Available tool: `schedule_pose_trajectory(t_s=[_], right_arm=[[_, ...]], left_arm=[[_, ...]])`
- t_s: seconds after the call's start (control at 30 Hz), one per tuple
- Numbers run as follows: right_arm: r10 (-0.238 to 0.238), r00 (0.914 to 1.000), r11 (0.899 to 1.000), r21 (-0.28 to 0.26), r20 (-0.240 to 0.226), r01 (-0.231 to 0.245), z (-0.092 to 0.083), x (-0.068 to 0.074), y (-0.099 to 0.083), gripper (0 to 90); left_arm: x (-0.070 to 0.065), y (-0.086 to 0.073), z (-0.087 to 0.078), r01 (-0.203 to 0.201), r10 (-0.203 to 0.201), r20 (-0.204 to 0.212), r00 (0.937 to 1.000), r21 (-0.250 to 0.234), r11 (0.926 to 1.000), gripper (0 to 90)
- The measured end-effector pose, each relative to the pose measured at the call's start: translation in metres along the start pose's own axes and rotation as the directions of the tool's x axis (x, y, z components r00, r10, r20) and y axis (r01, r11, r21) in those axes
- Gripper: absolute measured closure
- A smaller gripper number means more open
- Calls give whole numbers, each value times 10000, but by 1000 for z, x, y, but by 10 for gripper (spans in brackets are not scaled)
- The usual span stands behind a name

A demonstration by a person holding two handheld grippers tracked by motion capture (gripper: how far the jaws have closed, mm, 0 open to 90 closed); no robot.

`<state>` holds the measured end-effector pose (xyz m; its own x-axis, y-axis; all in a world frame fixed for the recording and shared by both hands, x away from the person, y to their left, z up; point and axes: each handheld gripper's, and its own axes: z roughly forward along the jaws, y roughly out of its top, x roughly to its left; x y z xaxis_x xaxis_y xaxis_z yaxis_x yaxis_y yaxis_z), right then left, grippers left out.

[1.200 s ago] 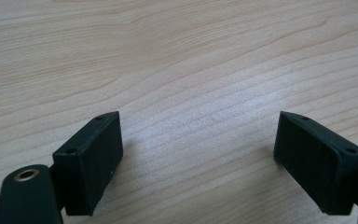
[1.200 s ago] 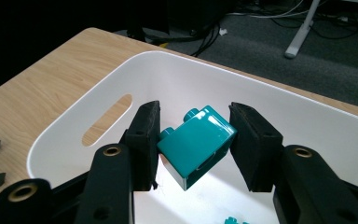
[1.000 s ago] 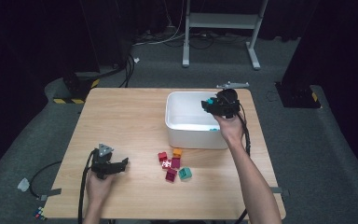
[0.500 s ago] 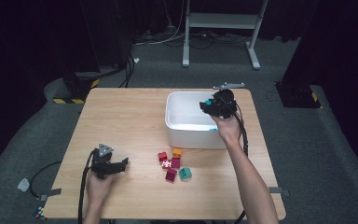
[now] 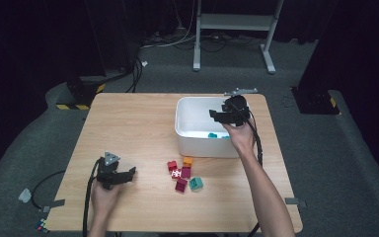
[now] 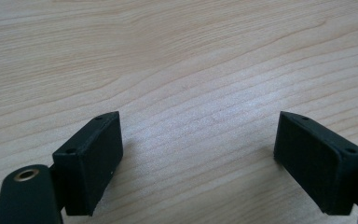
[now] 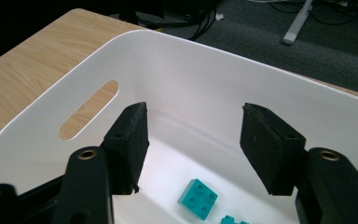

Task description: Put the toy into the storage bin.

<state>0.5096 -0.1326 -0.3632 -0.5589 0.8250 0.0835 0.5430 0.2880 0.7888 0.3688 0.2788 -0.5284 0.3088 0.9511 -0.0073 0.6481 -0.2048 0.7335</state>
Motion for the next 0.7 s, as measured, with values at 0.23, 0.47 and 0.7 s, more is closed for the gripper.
schedule_pose_trajectory(t_s=[0.23, 0.47, 0.7], right_arm=[[-14, 10000, 9992, -401, -34, 13, -6, 0, -3, 362], [63, 9996, 9971, -751, -282, -84, -17, -2, -6, 351], [60, 9989, 9947, -1026, -464, -107, -29, 0, -12, 351]], left_arm=[[0, 0, 0, 21, -21, -1, 10000, -14, 10000, 156], [0, 0, 0, 34, -34, 6, 10000, -24, 10000, 156], [0, 0, 0, 38, -38, 1, 10000, -29, 10000, 156]])
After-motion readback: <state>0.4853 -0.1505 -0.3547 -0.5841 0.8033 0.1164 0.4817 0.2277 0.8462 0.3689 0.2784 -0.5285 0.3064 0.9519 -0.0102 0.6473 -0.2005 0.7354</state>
